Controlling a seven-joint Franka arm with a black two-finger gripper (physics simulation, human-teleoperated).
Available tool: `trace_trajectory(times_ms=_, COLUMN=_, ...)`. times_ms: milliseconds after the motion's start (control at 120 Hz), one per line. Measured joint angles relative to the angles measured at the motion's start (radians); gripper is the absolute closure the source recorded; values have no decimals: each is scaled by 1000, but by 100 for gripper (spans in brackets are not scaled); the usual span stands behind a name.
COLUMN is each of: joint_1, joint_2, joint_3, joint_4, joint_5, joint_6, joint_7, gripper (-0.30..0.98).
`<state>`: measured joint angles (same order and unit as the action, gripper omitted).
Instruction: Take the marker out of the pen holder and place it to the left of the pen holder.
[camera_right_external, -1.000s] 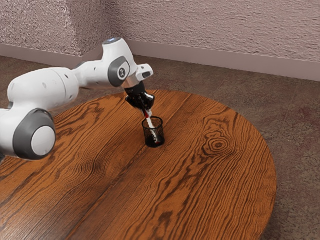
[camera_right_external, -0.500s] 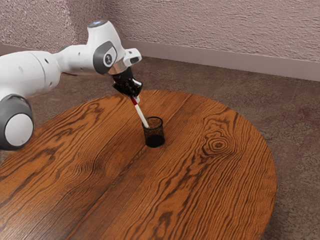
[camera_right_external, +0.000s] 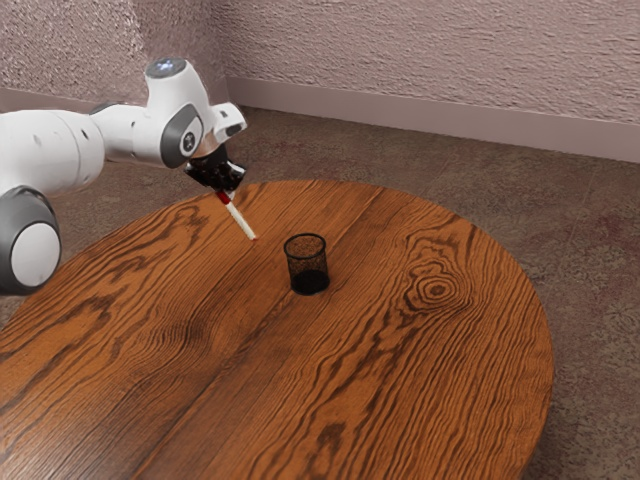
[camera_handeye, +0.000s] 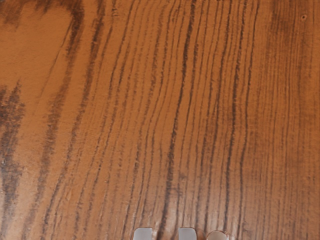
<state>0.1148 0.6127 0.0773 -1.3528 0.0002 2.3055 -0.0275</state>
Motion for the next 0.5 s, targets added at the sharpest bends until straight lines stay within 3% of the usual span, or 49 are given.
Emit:
trace_trajectory(times_ms=183, joint_1=23, joint_2=30, joint_3=0, joint_4=-54, joint_5=-22, joint_6=151, joint_7=-14, gripper=78)
trace_trajectory(times_ms=367, joint_1=29, joint_2=35, joint_3=0, joint_4=-79, joint_5=-26, joint_6=234, joint_7=-21, gripper=38)
trace_trajectory(times_ms=500, joint_1=29, joint_2=-9, joint_3=-8, joint_4=-76, joint_5=-26, joint_6=150, joint_7=-25, gripper=20)
